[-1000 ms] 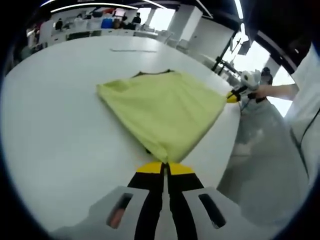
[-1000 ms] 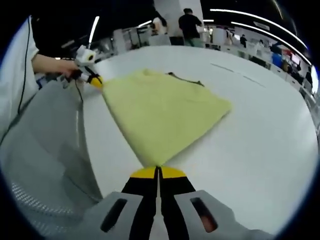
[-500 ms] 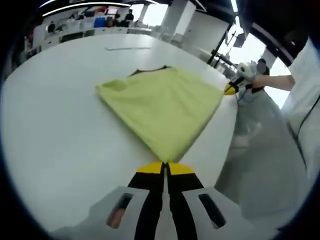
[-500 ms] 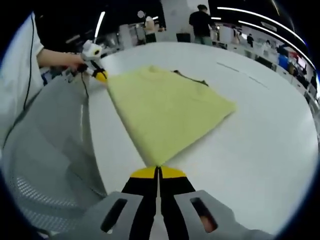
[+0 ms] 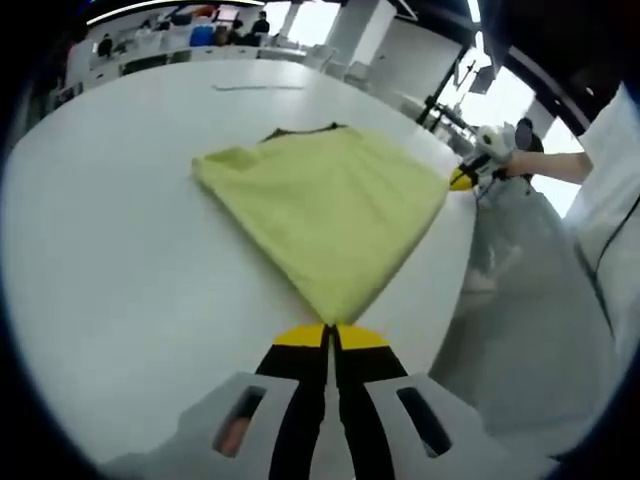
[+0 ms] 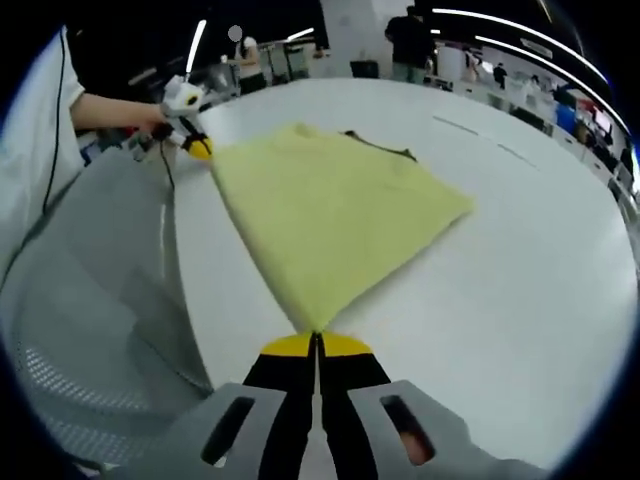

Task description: Fold the garment on the visible template until the final outline fits inside the template.

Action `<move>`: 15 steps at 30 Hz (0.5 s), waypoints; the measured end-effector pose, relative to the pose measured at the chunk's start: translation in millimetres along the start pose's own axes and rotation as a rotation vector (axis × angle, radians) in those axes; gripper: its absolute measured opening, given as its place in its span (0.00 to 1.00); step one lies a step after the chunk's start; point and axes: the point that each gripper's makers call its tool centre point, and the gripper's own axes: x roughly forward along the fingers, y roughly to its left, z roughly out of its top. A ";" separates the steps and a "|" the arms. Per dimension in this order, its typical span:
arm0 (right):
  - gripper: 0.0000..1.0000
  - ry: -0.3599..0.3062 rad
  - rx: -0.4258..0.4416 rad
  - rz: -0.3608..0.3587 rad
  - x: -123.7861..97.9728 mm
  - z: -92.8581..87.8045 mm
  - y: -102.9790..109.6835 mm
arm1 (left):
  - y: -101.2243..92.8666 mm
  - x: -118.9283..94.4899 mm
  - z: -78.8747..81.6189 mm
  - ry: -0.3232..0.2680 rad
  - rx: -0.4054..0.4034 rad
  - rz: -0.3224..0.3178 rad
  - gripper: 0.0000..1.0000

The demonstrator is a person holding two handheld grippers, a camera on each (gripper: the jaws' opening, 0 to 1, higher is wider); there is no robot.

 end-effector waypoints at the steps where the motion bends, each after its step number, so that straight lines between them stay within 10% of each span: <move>1: 0.01 0.002 0.000 0.001 0.4 -0.7 0.3 | -0.2 0.0 0.0 0.000 -0.002 -0.001 0.00; 4: 0.01 0.076 -0.028 0.003 1.0 -16.5 -0.6 | -0.6 1.1 -1.2 -0.001 -0.015 0.000 0.00; 15: 0.01 0.027 0.008 -0.006 -4.0 -10.7 -0.9 | -1.2 -0.2 -3.3 -0.019 -0.059 -0.001 0.00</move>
